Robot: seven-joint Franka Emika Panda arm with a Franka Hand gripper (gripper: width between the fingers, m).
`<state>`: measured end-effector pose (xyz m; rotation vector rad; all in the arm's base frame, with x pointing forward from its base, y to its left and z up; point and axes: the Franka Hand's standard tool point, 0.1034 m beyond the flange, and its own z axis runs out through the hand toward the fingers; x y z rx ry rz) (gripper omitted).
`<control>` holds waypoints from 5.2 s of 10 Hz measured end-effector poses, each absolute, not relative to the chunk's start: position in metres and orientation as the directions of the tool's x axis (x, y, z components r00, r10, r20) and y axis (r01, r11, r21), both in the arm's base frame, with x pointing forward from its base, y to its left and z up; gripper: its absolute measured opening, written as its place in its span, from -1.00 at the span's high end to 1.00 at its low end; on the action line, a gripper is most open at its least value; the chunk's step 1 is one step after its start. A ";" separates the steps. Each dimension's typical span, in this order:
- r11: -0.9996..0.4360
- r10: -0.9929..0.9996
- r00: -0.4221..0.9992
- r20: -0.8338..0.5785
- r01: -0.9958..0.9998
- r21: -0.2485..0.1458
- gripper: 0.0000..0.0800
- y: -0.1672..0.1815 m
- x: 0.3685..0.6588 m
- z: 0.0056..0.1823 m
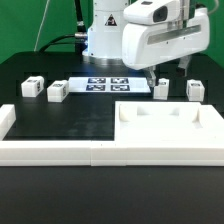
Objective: Assemble one leg
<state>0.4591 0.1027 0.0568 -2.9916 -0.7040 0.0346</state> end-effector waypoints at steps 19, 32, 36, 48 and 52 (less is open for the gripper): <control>-0.996 -0.043 0.835 -0.549 -0.081 -0.045 -0.62 0.175 0.397 0.028; -0.998 -0.018 0.518 -0.855 -0.054 -0.011 0.28 0.174 0.391 0.013; -0.999 -0.015 0.516 -0.856 -0.052 -0.014 0.28 0.173 0.391 0.015; -0.993 0.053 0.894 -0.444 0.000 -0.117 0.27 0.154 0.455 0.086; -0.993 0.030 0.995 -0.096 0.018 -0.121 0.27 0.153 0.459 0.080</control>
Offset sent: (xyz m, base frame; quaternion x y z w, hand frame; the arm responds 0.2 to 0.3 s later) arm 0.0000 0.0000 0.0000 0.0000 0.0000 0.1593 0.9872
